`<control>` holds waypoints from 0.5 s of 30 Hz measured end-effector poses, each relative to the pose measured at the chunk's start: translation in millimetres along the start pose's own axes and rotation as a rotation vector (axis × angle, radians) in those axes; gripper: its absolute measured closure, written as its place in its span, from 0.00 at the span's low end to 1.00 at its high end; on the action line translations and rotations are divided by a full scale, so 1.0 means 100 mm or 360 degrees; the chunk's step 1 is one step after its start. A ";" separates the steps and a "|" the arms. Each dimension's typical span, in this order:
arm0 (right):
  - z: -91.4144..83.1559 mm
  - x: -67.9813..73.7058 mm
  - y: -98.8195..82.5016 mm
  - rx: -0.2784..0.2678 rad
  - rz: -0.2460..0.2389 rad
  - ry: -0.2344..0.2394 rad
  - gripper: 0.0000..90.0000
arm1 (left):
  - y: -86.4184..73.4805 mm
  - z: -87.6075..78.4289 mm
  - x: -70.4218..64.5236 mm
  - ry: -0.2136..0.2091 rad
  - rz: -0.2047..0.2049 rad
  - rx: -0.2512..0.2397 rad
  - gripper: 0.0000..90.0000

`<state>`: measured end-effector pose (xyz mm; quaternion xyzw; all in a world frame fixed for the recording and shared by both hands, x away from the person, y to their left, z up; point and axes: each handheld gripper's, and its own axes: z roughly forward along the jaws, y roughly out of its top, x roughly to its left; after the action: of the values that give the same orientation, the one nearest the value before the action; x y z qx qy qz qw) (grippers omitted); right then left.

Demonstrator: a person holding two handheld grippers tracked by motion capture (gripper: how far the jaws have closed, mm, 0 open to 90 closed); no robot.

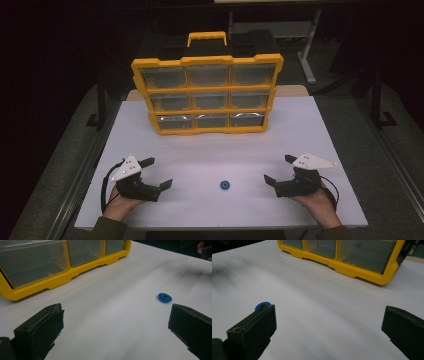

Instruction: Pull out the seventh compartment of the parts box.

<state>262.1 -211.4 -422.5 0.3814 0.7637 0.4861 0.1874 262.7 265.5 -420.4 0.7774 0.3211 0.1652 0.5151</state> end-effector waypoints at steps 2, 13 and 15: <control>0.01 0.00 0.00 0.0002 0.0008 0.0013 0.00 | 0.00 -0.01 0.00 0.0004 -0.0007 0.0006 0.00; 0.02 0.00 0.01 0.0013 0.0011 0.0019 0.00 | 0.01 -0.02 0.00 0.0011 -0.0018 0.0001 0.00; 0.01 0.01 0.01 0.0012 0.0018 0.0014 0.00 | 0.01 -0.01 0.00 0.0010 -0.0018 -0.0007 0.00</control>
<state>262.8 -209.9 -422.0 0.3843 0.7641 0.4859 0.1799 262.2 265.9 -418.7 0.7740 0.3267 0.1655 0.5166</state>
